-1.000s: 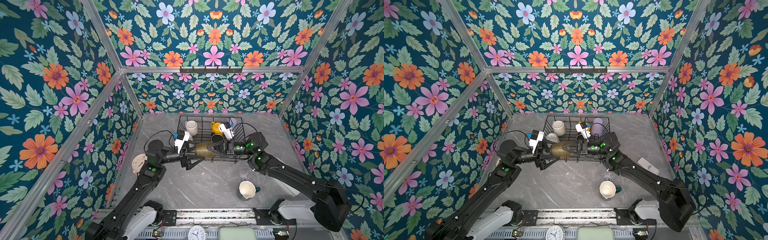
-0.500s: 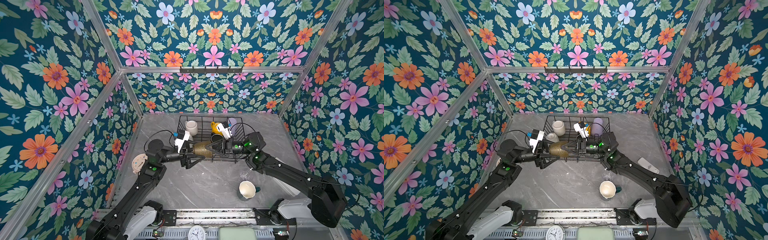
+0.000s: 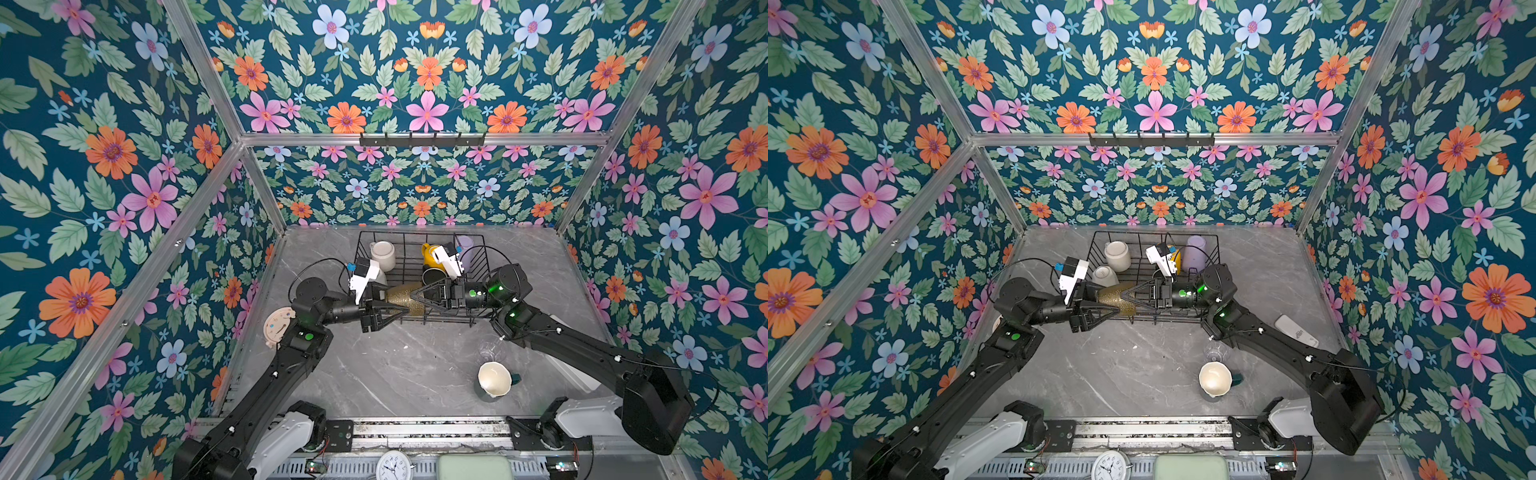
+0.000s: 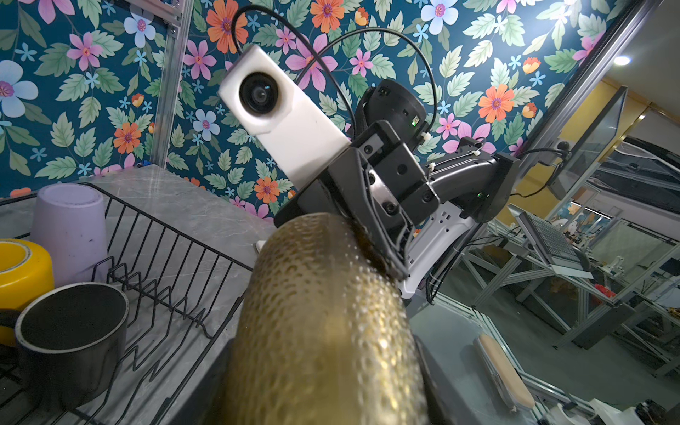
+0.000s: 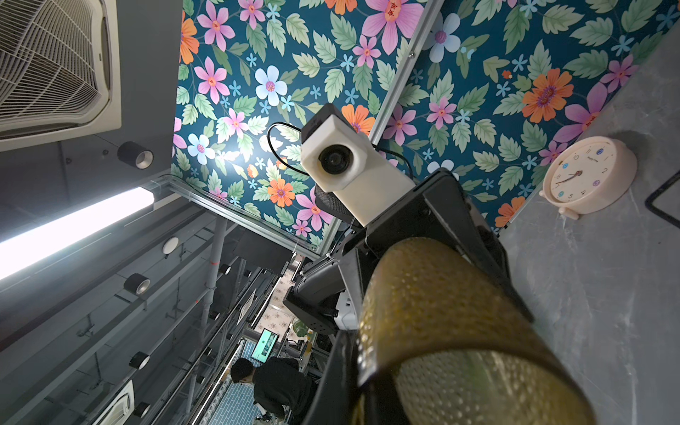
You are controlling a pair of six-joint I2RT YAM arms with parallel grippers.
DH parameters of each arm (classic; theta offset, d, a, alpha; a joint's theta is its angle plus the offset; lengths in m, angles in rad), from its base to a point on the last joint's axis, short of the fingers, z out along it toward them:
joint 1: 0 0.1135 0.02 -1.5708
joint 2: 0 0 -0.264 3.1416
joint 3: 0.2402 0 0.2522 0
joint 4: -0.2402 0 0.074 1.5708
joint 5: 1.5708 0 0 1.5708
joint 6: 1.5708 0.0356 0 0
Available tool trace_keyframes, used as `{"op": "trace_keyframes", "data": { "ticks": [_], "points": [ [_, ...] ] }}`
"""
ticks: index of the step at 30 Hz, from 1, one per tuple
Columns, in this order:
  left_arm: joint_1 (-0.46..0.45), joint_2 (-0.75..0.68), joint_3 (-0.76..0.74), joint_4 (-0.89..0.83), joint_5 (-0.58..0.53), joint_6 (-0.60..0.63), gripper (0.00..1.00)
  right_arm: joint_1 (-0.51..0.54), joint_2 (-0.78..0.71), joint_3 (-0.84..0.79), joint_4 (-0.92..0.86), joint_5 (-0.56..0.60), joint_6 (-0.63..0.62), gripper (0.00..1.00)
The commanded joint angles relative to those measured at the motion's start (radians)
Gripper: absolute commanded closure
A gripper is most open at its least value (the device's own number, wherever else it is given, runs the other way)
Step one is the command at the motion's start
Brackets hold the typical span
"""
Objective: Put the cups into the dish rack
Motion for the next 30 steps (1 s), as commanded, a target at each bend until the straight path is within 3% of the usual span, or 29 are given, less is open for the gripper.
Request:
{"op": "trace_keyframes", "data": {
  "ticks": [1, 6, 10, 19, 22, 25, 30],
  "points": [
    [-0.002, -0.009, 0.002, 0.049, 0.024, 0.022, 0.61, 0.001, -0.005, 0.006, -0.007, 0.026, 0.002, 1.00],
    [-0.002, -0.017, 0.005, 0.028, 0.008, 0.034, 0.87, -0.001, -0.030, 0.008, -0.065, 0.039, -0.035, 0.98],
    [-0.002, -0.022, 0.015, 0.002, -0.001, 0.047, 1.00, -0.002, -0.065, 0.010, -0.154, 0.059, -0.086, 0.84],
    [-0.001, -0.037, 0.077, -0.185, -0.091, 0.170, 1.00, -0.094, -0.235, -0.039, -0.402, 0.146, -0.201, 0.46],
    [-0.003, -0.025, 0.139, -0.337, -0.188, 0.257, 1.00, -0.128, -0.342, -0.051, -0.623, 0.259, -0.317, 0.31],
    [-0.001, 0.025, 0.226, -0.498, -0.309, 0.334, 1.00, -0.132, -0.448, -0.039, -0.875, 0.442, -0.463, 0.19],
    [-0.003, 0.150, 0.374, -0.677, -0.475, 0.375, 1.00, -0.131, -0.575, -0.068, -1.058, 0.664, -0.565, 0.10]
  ]
}}
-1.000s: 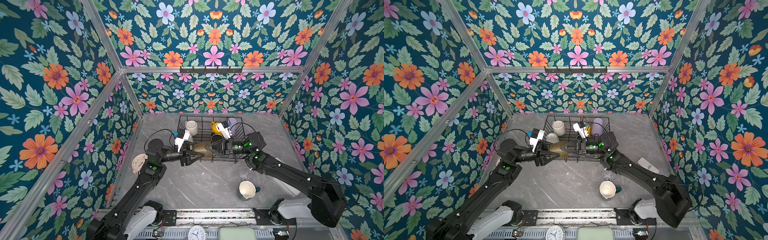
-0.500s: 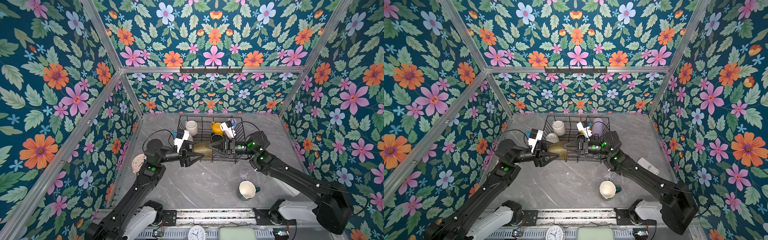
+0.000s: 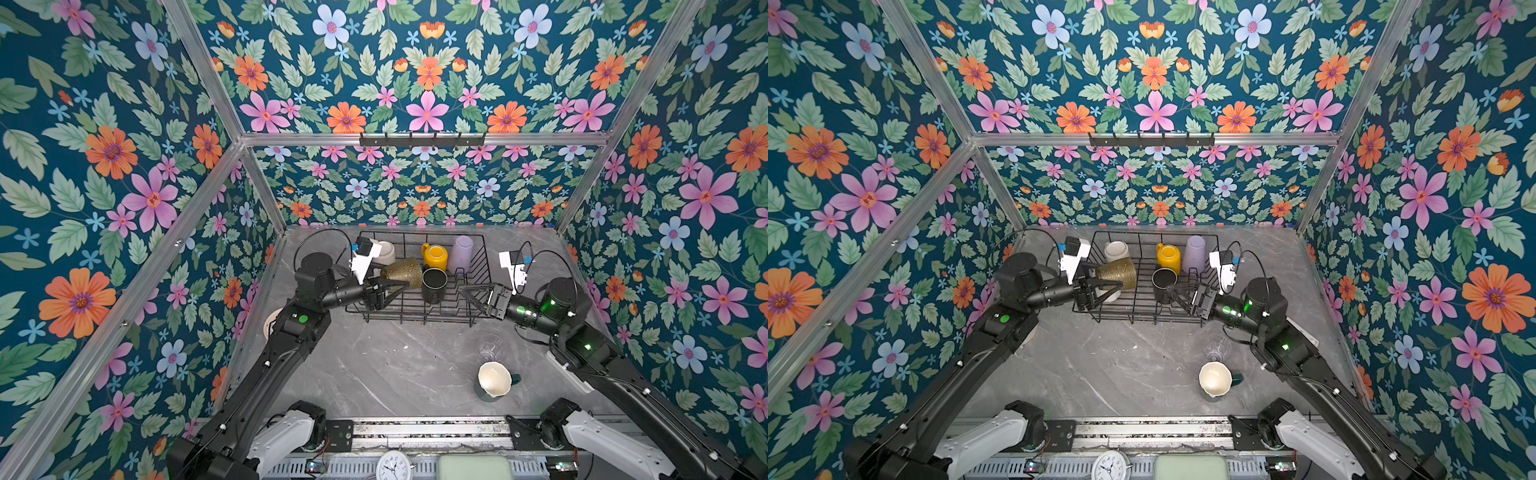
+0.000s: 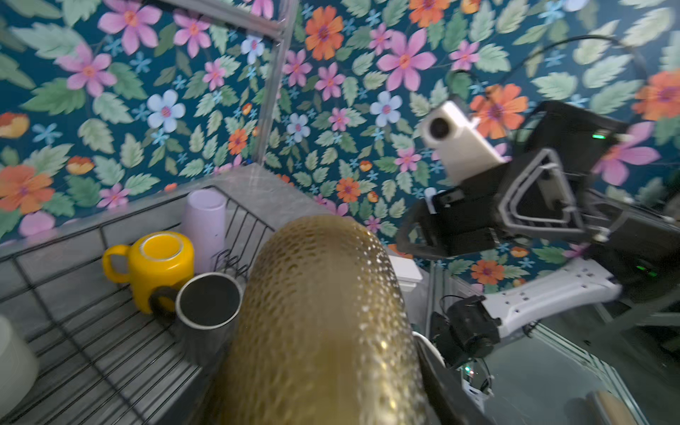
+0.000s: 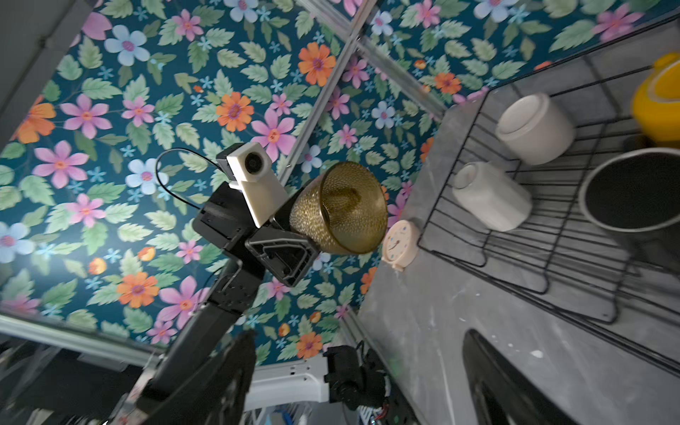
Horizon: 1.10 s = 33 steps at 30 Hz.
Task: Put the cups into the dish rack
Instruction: 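Open the right gripper off the amber glass while the left gripper pulls it away, then lower the amber glass upside down into the rack between white and yellow mugs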
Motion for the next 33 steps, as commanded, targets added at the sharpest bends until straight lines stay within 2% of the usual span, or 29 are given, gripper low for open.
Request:
{"op": "trace_keyframes", "data": {
  "ticks": [1, 5, 11, 21, 29, 33],
  "points": [
    [-0.001, 0.064, 0.095, -0.183, -0.181, 0.071, 1.00, 0.000, -0.052, -0.025, -0.185, 0.205, -0.123, 0.09],
    [-0.002, 0.169, 0.224, -0.273, -0.307, 0.071, 1.00, 0.000, -0.073, -0.041, -0.229, 0.234, -0.148, 0.07],
    [-0.016, 0.365, 0.404, -0.388, -0.396, 0.028, 1.00, -0.001, -0.073, -0.036, -0.283, 0.267, -0.194, 0.06],
    [-0.112, 0.682, 0.689, -0.605, -0.699, 0.041, 1.00, -0.001, -0.109, -0.045, -0.358, 0.303, -0.268, 0.01],
    [-0.132, 0.891, 0.877, -0.694, -0.815, 0.037, 1.00, -0.002, -0.098, -0.040, -0.371, 0.311, -0.299, 0.01],
    [-0.136, 0.966, 0.939, -0.709, -0.832, 0.040, 1.00, -0.001, -0.096, -0.046, -0.368, 0.307, -0.300, 0.01]
  ]
}}
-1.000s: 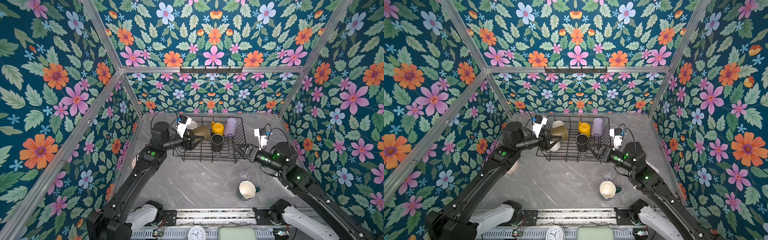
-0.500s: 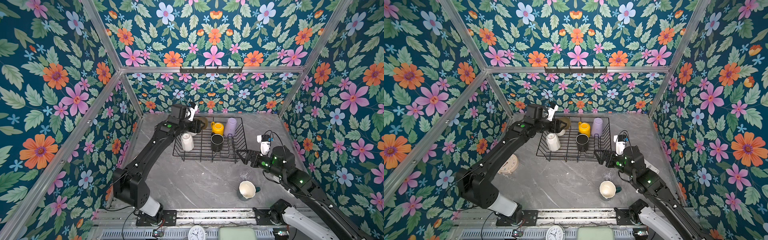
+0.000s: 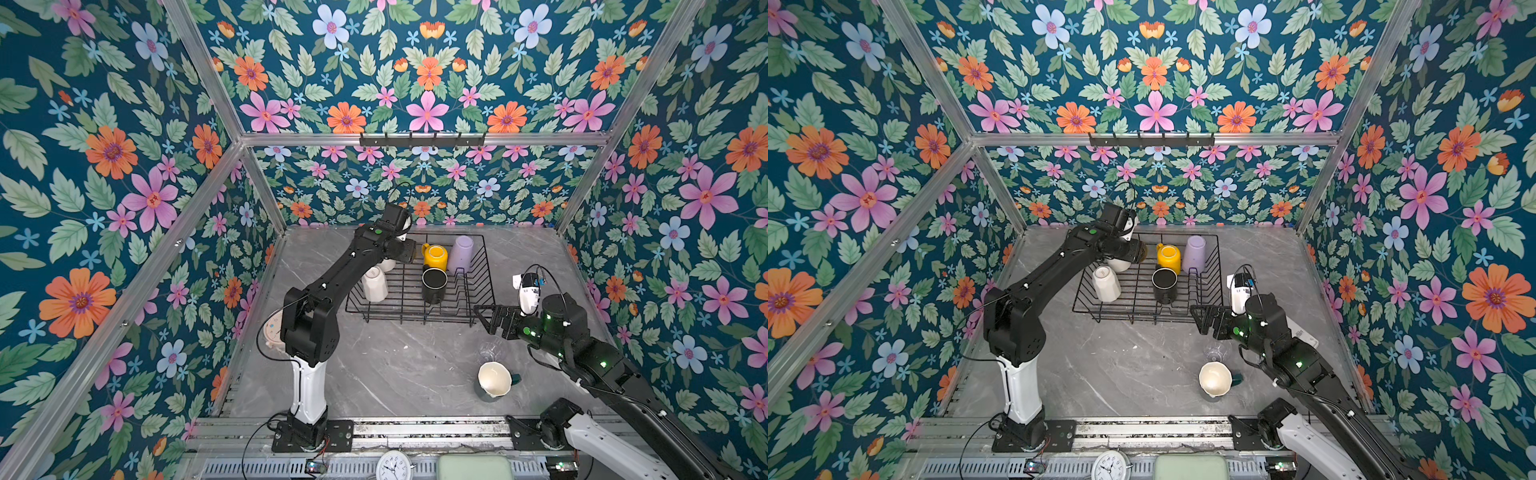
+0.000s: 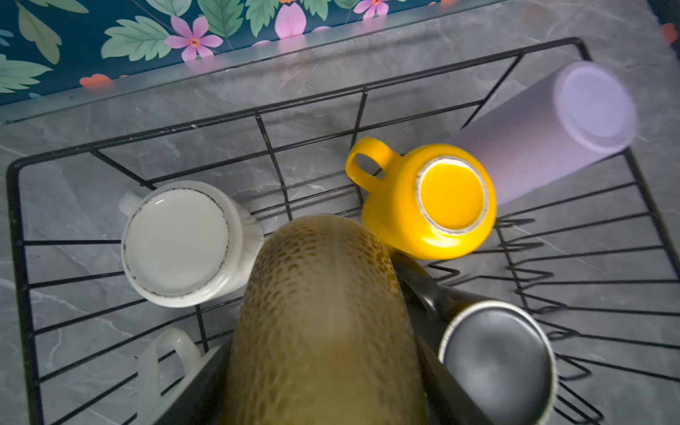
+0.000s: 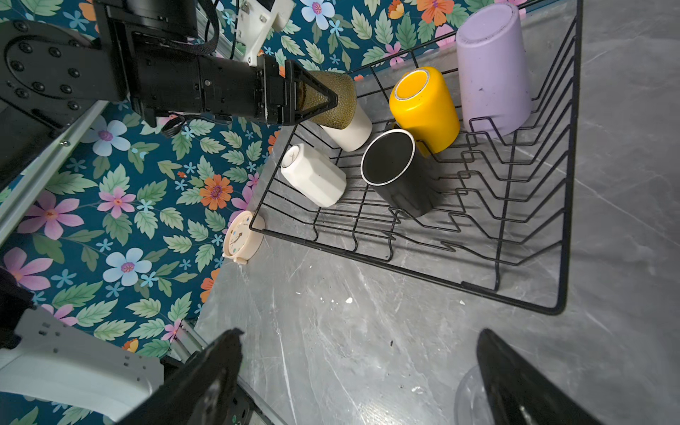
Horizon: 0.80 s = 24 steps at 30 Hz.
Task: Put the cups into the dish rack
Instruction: 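Lower the amber glass upside down into the rack between white and yellow mugs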
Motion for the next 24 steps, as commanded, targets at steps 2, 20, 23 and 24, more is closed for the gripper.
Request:
{"op": "trace_keyframes", "data": {
  "ticks": [2, 20, 23, 24],
  "points": [
    [-0.011, 0.063, 0.061, -0.037, -0.052, 0.001, 1.00, 0.000, 0.000, -0.002, 0.011, 0.005, -0.021, 0.01],
    [-0.021, 0.276, 0.168, -0.026, -0.122, -0.012, 1.00, 0.000, -0.037, -0.048, 0.010, -0.022, 0.022, 0.01],
    [-0.021, 0.293, 0.171, -0.019, -0.119, -0.021, 0.96, 0.001, -0.044, -0.049, 0.002, -0.022, 0.026, 0.01],
    [-0.021, 0.296, 0.170, -0.017, -0.117, -0.024, 0.93, 0.001, -0.047, -0.049, 0.001, -0.021, 0.028, 0.01]
  ]
}}
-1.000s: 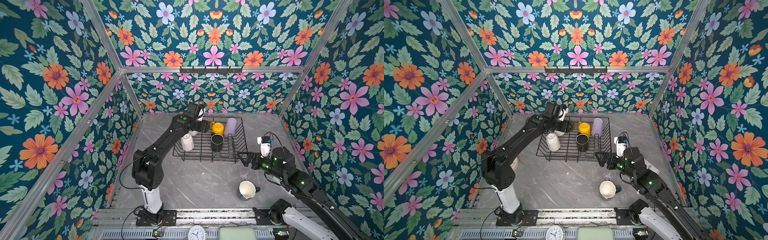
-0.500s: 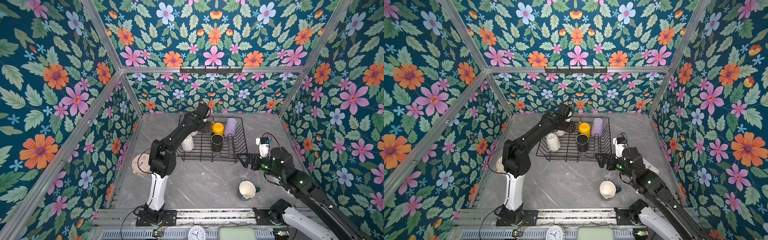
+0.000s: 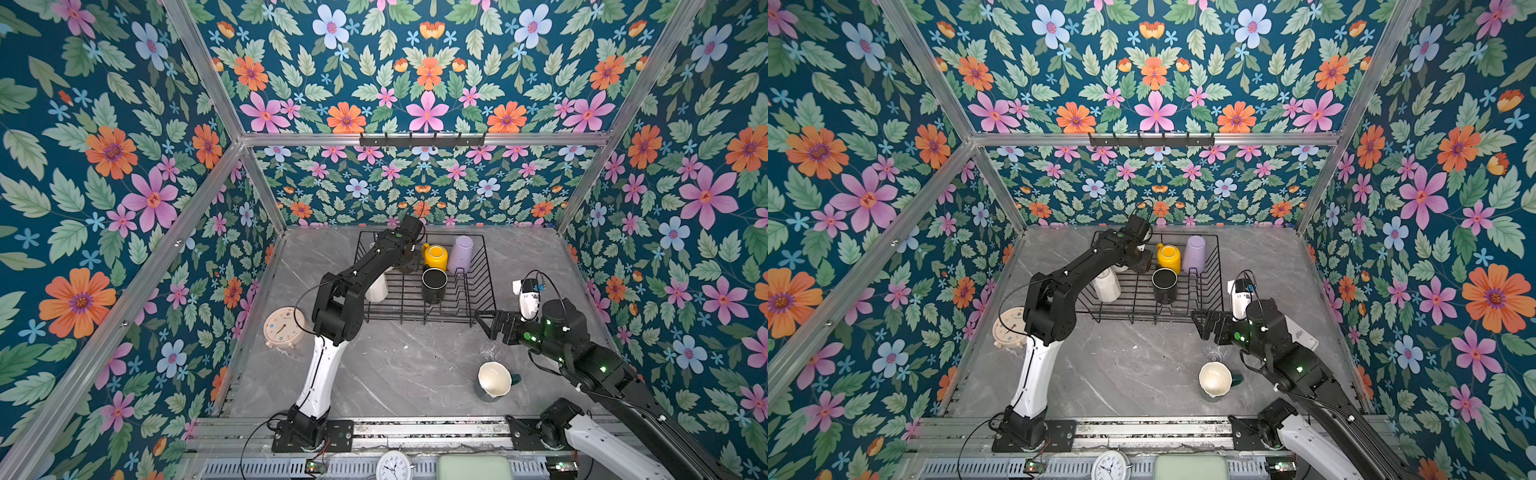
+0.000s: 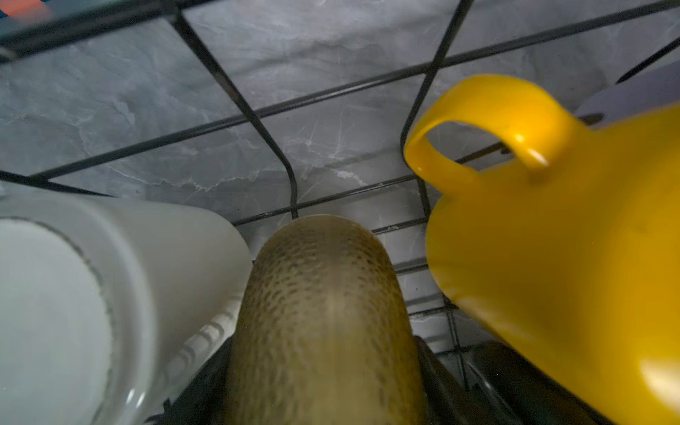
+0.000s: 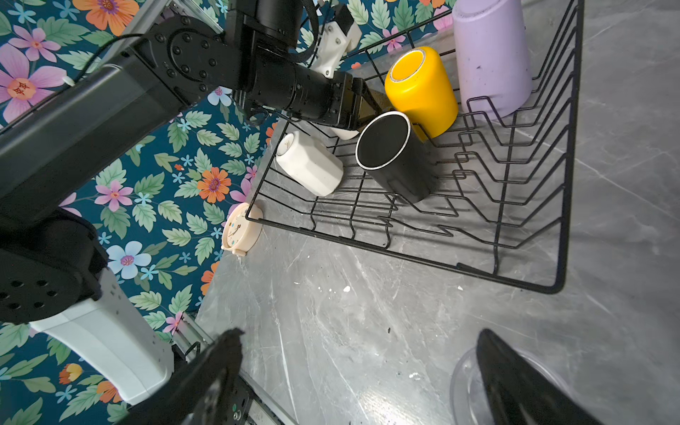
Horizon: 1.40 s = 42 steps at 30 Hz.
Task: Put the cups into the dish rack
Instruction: 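Lower the amber glass upside down into the rack between white and yellow mugs, then release the amber glass with the left gripper while the right gripper descends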
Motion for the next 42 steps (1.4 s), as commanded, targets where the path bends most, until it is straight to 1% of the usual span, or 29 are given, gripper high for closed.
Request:
{"op": "trace_keyframes", "data": {
  "ticks": [1, 3, 6, 9, 10, 13, 14, 18, 25, 30, 34, 36, 37, 39, 41, 42],
  "points": [
    [0.000, 0.007, 0.005, 0.019, -0.003, -0.012, 0.90, 0.001, -0.009, 0.000, 0.001, -0.003, 0.012, 0.01],
    [0.000, 0.013, 0.003, 0.020, 0.003, -0.017, 0.87, 0.001, -0.013, 0.000, -0.003, 0.002, 0.013, 0.01],
    [0.000, 0.020, 0.004, 0.022, 0.003, -0.023, 0.75, 0.001, -0.017, 0.006, -0.012, 0.005, 0.015, 0.01],
    [0.000, 0.026, 0.003, 0.021, 0.003, -0.026, 0.49, 0.001, -0.020, 0.006, -0.019, 0.007, 0.014, 0.01],
    [0.000, 0.025, 0.003, 0.021, 0.003, -0.026, 0.43, 0.001, -0.021, 0.008, -0.020, 0.007, 0.017, 0.01],
    [0.000, 0.024, 0.003, 0.019, 0.004, -0.026, 0.27, 0.001, -0.023, 0.006, -0.021, 0.007, 0.019, 0.01],
    [0.000, 0.022, 0.002, 0.018, 0.003, -0.026, 0.24, 0.000, -0.024, 0.006, -0.021, 0.008, 0.021, 0.01],
    [0.000, 0.014, 0.001, 0.019, 0.007, -0.028, 0.16, 0.001, -0.027, 0.006, -0.023, 0.010, 0.022, 0.01],
    [0.000, -0.024, -0.011, 0.031, 0.023, -0.033, 0.10, 0.000, -0.019, 0.024, -0.060, 0.034, 0.021, 0.02],
    [0.001, -0.103, -0.066, 0.071, 0.024, -0.040, 0.06, 0.002, 0.027, 0.075, -0.164, 0.085, 0.011, 0.08],
    [0.004, -0.203, -0.157, 0.143, -0.003, -0.061, 0.05, 0.002, 0.080, 0.123, -0.259, 0.097, 0.002, 0.11],
    [0.006, -0.254, -0.211, 0.184, -0.019, -0.071, 0.05, 0.008, 0.110, 0.147, -0.313, 0.095, -0.008, 0.18],
    [0.006, -0.285, -0.233, 0.200, -0.029, -0.072, 0.05, 0.021, 0.127, 0.164, -0.353, 0.112, -0.012, 0.21],
    [0.006, -0.351, -0.285, 0.234, -0.055, -0.072, 0.05, 0.082, 0.144, 0.185, -0.423, 0.190, -0.005, 0.23],
    [0.008, -0.434, -0.355, 0.289, -0.072, -0.067, 0.05, 0.155, 0.164, 0.203, -0.488, 0.261, 0.022, 0.25],
    [0.009, -0.469, -0.387, 0.316, -0.073, -0.062, 0.04, 0.185, 0.176, 0.212, -0.513, 0.276, 0.036, 0.27]
  ]
}}
